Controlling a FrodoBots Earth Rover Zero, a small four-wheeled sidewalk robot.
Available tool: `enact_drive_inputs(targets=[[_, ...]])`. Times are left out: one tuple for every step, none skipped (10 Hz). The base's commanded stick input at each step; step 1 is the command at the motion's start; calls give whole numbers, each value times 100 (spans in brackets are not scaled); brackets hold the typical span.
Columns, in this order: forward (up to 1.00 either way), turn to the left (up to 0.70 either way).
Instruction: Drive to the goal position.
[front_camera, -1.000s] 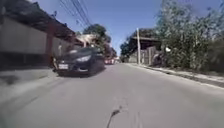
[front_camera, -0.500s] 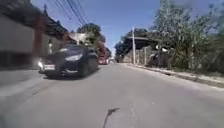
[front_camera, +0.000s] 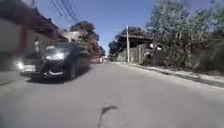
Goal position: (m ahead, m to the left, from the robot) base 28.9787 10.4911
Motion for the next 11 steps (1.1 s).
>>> enact_drive_inputs(targets=[[100, 0], [100, 0], [100, 0], [100, 0], [100, 0], [100, 0], [100, -2], [100, -2], [100, -3], [100, -3], [100, -4]])
